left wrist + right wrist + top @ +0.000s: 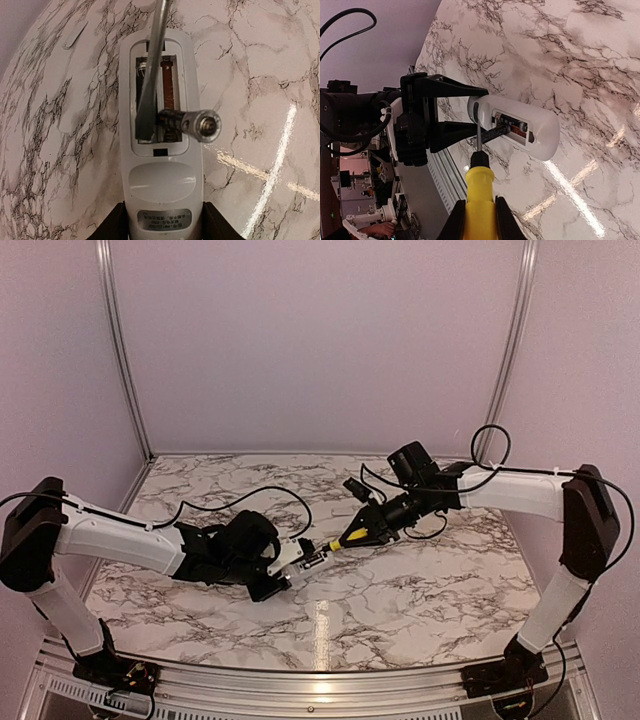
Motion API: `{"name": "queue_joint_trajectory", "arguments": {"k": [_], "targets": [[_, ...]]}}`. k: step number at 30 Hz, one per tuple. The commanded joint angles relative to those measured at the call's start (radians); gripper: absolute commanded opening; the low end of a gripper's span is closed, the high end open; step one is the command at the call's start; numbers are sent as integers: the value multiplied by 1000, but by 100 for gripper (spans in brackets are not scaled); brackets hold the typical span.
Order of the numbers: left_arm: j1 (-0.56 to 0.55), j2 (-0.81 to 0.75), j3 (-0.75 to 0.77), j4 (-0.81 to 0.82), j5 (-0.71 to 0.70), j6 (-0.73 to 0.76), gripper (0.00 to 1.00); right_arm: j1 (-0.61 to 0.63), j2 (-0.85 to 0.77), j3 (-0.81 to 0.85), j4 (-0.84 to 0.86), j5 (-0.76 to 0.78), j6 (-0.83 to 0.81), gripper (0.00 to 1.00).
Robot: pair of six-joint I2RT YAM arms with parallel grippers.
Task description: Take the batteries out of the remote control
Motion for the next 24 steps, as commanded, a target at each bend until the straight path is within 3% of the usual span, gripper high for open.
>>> {"name": "queue_joint_trajectory", "arguments": {"k": [1, 24], "targets": [[13, 14, 42, 7, 22, 22, 0, -7, 33, 34, 56, -69, -26, 0], [20, 76, 101, 0, 18, 32, 0, -7, 135, 91, -64, -121, -174, 0]]}}
